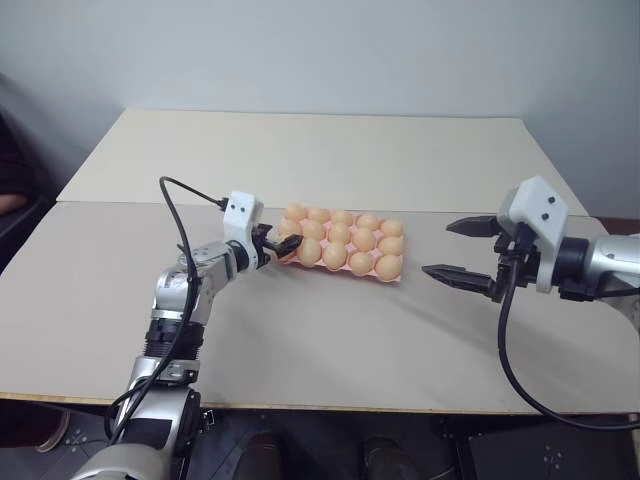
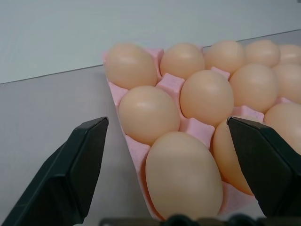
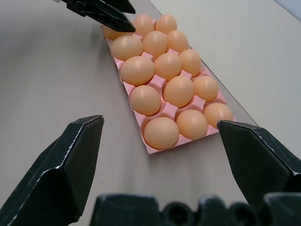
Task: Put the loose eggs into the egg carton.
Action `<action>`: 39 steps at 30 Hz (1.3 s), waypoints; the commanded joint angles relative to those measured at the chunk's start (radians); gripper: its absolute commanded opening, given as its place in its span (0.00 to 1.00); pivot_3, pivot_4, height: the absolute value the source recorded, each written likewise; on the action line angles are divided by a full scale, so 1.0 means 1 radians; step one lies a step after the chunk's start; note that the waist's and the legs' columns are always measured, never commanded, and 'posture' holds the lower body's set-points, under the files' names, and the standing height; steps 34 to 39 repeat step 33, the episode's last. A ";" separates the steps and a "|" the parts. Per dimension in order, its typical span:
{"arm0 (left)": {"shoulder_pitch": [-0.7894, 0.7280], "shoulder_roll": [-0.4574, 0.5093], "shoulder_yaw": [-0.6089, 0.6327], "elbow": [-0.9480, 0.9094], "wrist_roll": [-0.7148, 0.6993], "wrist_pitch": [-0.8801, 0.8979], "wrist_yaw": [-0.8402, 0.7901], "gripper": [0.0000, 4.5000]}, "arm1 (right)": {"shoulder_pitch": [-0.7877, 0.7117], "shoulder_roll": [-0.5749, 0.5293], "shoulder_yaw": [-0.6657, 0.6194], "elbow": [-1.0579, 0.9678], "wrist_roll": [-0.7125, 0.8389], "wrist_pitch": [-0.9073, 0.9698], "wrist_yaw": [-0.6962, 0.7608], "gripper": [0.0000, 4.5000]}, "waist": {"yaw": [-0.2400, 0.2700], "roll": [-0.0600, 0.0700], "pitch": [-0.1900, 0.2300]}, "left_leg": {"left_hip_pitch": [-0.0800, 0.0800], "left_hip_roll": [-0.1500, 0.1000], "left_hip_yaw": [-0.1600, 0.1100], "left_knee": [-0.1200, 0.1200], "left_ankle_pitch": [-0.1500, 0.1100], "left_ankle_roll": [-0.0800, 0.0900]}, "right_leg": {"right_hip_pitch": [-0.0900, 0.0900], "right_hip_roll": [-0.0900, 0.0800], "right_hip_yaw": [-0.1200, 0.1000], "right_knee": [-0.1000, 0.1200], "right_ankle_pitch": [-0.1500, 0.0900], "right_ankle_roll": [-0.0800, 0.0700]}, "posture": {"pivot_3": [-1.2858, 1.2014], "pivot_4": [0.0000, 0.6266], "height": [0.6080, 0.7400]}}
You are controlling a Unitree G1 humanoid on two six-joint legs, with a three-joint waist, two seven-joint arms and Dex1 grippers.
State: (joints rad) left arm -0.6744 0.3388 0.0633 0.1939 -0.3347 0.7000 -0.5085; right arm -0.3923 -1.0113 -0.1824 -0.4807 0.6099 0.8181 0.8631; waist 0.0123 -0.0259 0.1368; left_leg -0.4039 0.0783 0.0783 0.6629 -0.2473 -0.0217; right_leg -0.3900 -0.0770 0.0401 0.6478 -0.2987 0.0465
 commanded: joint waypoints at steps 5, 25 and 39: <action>-0.036 0.041 0.119 -0.122 -0.118 0.026 -0.032 0.98 | -0.038 -0.004 0.000 0.004 -0.004 -0.016 0.005 1.00 | -0.001 0.000 0.000 | 0.000 0.000 0.000 0.000 0.000 0.000 | 0.000 0.000 0.000 0.000 0.000 0.000 | 0.52 0.24 1.00; 0.520 0.723 0.631 -0.388 -0.441 0.185 -0.599 0.98 | -0.050 -0.055 -0.016 0.207 -0.085 -0.128 0.096 1.00 | -0.008 0.000 0.000 | 0.001 0.002 0.002 -0.001 -0.001 0.001 | -0.002 0.000 0.000 -0.001 -0.001 -0.001 | 0.52 0.24 1.00; 0.568 0.781 0.699 -0.406 -0.518 0.261 -0.633 0.98 | -0.098 -0.056 -0.013 0.376 -0.101 -0.208 0.181 1.00 | -0.009 0.001 0.000 | 0.002 0.002 0.005 -0.003 -0.001 0.001 | -0.002 0.001 0.002 -0.001 -0.001 -0.001 | 0.52 0.24 1.00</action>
